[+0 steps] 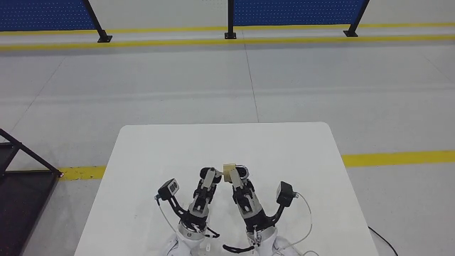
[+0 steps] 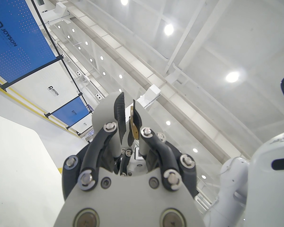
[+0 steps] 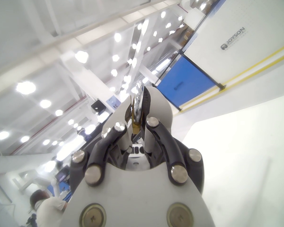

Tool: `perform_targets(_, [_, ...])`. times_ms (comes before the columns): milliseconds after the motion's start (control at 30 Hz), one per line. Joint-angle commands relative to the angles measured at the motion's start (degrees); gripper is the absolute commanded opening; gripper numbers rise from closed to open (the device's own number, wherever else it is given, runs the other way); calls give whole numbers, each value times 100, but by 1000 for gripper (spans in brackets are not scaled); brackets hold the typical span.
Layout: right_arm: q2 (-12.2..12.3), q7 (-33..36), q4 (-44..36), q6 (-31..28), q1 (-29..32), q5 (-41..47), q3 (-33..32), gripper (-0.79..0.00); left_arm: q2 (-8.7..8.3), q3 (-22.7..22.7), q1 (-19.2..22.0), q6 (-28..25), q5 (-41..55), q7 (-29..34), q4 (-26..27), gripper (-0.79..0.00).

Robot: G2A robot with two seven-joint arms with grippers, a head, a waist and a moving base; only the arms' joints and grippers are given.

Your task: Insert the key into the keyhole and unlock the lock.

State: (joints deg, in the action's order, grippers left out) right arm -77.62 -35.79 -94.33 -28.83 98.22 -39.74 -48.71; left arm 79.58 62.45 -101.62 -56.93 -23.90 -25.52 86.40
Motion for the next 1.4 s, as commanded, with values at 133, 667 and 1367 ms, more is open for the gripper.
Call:
perform_targets(133, [-6, 54, -7, -13, 15, -1, -20, -785, 15, 3, 3, 65, -3, 39, 1, -785])
perform_targets(667, [-12, 255, -65, 37, 59, -124, -69, -785, 80, 75, -7, 133, -666, -281, -70, -785])
perform_targets(1367, [73, 553, -317, -132, 266, 16, -454, -785, 82, 299, -94, 92, -913, -453, -51, 0])
